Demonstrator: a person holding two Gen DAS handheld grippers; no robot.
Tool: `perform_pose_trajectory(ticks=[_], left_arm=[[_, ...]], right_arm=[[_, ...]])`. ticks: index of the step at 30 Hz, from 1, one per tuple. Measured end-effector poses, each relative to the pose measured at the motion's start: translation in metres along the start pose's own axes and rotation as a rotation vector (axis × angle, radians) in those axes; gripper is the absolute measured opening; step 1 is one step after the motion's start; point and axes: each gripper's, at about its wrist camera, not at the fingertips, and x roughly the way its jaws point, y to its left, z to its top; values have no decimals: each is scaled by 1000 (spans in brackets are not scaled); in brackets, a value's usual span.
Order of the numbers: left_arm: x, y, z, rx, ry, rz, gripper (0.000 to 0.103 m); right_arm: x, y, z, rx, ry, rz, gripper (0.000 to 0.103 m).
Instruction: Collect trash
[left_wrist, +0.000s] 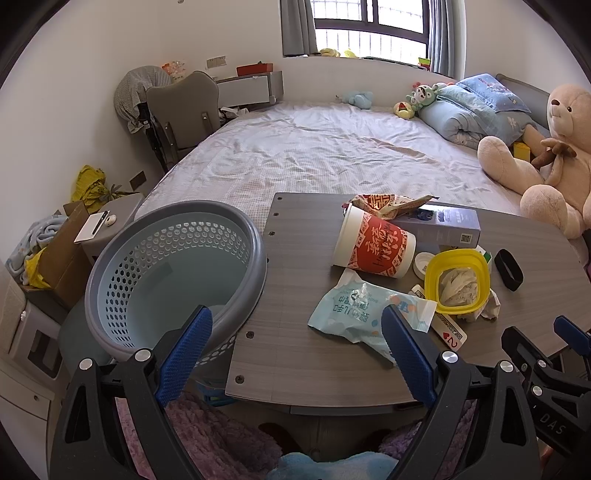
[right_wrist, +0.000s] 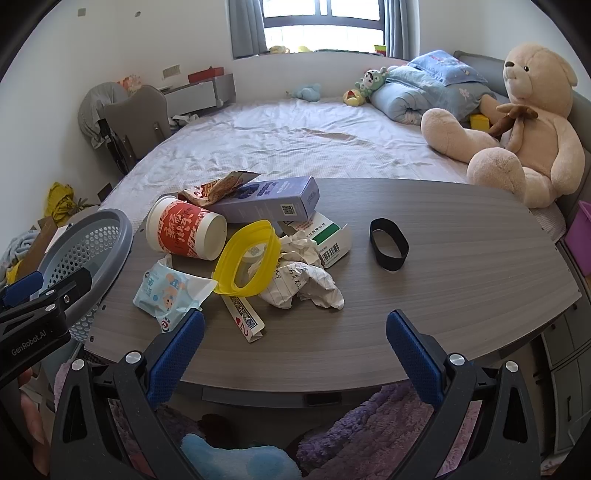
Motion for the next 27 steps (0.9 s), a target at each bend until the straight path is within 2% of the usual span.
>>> perform_pose_trajectory(ticks=[11, 18, 27], left_arm=[[6, -1, -1, -4, 11, -6, 89], [19, 4, 4, -19, 41, -13, 89], [55, -16, 27, 19, 92, -110, 89]], right_arm=[[6, -4, -1, 11, 10, 20, 97], [12, -22, 0, 42, 8, 40, 97], [22, -63, 7, 102, -9, -15, 97]])
